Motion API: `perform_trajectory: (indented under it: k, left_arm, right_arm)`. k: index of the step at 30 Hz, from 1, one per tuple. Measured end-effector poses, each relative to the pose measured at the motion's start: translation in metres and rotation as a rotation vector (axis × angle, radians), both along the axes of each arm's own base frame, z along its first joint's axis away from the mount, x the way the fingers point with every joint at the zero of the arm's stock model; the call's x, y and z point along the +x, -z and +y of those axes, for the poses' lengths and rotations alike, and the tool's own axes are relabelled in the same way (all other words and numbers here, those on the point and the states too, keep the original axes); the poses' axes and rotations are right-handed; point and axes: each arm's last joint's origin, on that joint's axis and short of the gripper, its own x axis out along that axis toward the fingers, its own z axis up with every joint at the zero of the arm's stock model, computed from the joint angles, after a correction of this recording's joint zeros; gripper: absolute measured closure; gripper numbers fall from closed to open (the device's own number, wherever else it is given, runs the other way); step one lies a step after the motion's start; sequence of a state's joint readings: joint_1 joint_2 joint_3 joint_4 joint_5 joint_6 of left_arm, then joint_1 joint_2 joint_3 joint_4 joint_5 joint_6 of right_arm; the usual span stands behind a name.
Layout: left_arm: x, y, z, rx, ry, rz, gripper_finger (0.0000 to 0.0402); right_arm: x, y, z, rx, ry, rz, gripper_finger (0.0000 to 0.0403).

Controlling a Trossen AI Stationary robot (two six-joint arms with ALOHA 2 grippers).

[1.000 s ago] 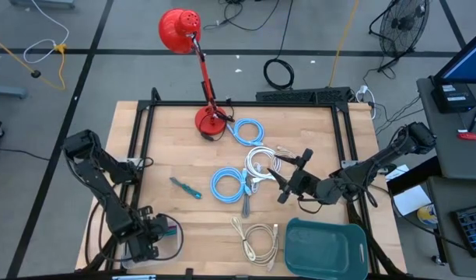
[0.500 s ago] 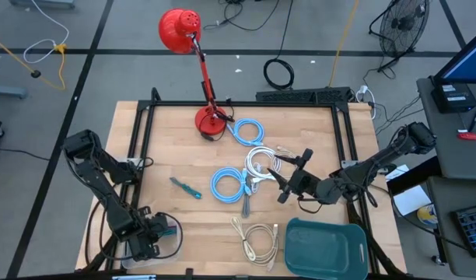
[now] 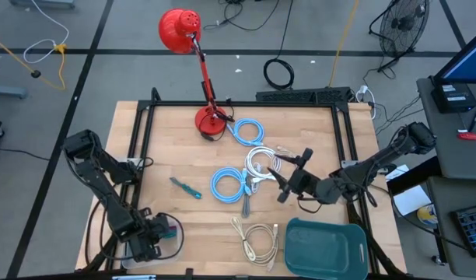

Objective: Pick & Place USB Port
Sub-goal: Put the right blue black charger cable into the transparent bin, then put the top brown charger cable into the blue bin

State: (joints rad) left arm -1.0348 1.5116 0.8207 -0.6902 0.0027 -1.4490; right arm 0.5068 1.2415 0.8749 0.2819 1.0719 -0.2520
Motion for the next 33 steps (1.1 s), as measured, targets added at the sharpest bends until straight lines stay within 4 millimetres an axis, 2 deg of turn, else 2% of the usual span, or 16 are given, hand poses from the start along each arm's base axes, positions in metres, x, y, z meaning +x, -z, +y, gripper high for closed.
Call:
perform_trajectory:
  k: [8, 15, 18, 23, 28, 33]
  left_arm:
    - [0.007, -0.006, 0.001, -0.005, -0.001, -0.008, 0.0341]
    - [0.006, -0.014, 0.001, -0.016, -0.018, 0.100, 0.0341]
    - [0.006, -0.026, -0.001, -0.014, -0.025, 0.125, 0.0341]
    - [0.007, -0.058, -0.001, 0.017, -0.027, 0.098, 0.0341]
    - [0.011, -0.095, 0.004, 0.149, 0.008, -0.044, 0.0341]
    - [0.017, -0.121, 0.021, 0.525, 0.082, -0.446, 0.0341]
  right_arm:
    - [0.002, 0.003, -0.005, 0.011, 0.020, 0.012, 0.0190]
    - [0.002, 0.003, -0.005, 0.011, 0.022, 0.011, 0.0190]
    - [0.002, 0.003, -0.005, 0.011, 0.022, 0.011, 0.0190]
    - [0.002, 0.003, -0.005, 0.011, 0.022, 0.011, 0.0190]
    - [0.002, 0.003, -0.005, 0.011, 0.022, 0.012, 0.0190]
    - [0.002, 0.003, -0.005, 0.006, 0.021, 0.019, 0.0190]
